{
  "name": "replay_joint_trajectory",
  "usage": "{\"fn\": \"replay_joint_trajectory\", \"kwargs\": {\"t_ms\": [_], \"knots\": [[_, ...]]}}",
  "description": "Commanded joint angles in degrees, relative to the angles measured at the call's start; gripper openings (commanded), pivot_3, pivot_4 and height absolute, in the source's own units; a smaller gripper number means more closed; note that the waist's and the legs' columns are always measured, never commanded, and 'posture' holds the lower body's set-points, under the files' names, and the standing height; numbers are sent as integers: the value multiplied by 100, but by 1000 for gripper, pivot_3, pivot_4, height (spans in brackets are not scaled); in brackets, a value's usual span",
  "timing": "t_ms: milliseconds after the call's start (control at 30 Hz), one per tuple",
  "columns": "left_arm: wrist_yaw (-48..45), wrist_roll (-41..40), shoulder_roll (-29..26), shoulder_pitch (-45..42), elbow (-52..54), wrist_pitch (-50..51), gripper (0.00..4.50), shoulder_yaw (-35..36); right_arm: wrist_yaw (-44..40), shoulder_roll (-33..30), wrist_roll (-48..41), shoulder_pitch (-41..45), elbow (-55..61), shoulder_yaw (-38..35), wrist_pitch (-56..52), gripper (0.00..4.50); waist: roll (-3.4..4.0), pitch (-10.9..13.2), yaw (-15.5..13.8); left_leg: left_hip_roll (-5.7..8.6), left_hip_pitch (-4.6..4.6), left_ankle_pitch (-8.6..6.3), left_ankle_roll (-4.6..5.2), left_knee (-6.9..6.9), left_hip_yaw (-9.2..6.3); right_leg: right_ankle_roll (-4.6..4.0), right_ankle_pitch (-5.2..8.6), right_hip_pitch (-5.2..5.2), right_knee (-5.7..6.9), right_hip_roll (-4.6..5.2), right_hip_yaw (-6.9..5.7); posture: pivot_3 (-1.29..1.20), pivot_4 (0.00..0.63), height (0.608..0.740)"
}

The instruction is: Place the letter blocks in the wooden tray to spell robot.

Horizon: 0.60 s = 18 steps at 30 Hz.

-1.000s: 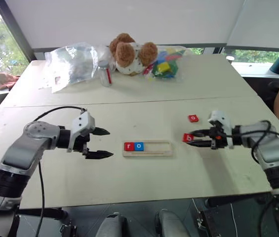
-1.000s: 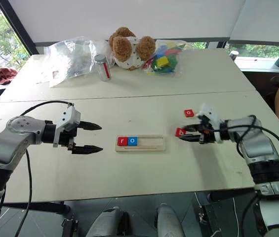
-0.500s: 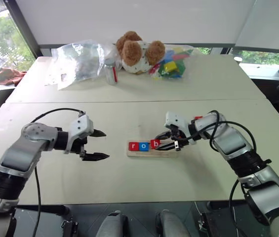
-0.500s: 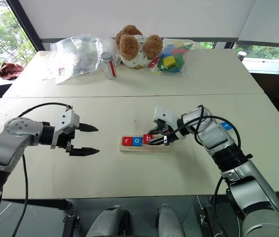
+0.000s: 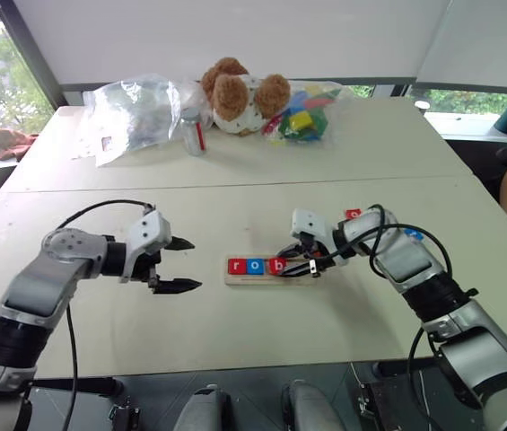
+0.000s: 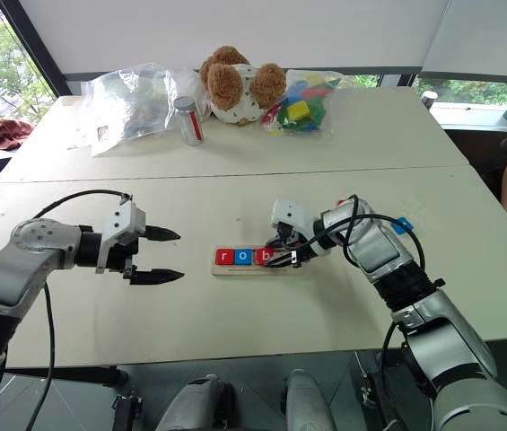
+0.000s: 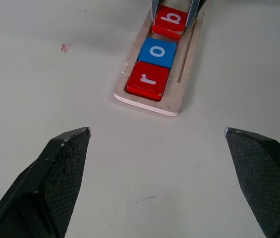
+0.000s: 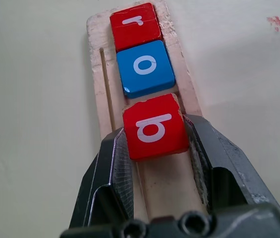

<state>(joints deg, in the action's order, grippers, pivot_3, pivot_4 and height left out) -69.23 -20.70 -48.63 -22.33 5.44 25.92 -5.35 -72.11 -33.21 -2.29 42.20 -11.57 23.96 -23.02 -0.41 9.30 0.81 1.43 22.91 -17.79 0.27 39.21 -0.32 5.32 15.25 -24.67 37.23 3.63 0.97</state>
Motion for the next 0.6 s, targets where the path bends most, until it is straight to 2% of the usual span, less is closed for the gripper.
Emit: {"fn": "replay_joint_trajectory", "kwargs": {"t_ms": [33, 567, 600], "knots": [[53, -79, -12, 6, 202, 11, 4500, 177, 11, 106, 17, 150, 20, -54, 87, 1145, 0, 0, 0, 0, 0, 1, -1, 0, 0, 0, 0, 0, 0, 0, 0, 0, 150, 740], [168, -32, 47, -34, 137, -33, 4500, 138, 90, 355, -9, 51, 113, -60, -91, 1145, 0, 0, 0, 0, 0, 10, -17, 0, 0, 0, 0, 0, 0, 0, 0, 0, 150, 740], [170, -29, 50, -43, 131, -36, 4500, 131, 104, 355, -14, 43, 127, -72, -99, 1645, 0, 0, 0, 0, 0, 10, -17, 0, 0, 0, 0, 0, 1, 0, 0, 0, 150, 740]]}}
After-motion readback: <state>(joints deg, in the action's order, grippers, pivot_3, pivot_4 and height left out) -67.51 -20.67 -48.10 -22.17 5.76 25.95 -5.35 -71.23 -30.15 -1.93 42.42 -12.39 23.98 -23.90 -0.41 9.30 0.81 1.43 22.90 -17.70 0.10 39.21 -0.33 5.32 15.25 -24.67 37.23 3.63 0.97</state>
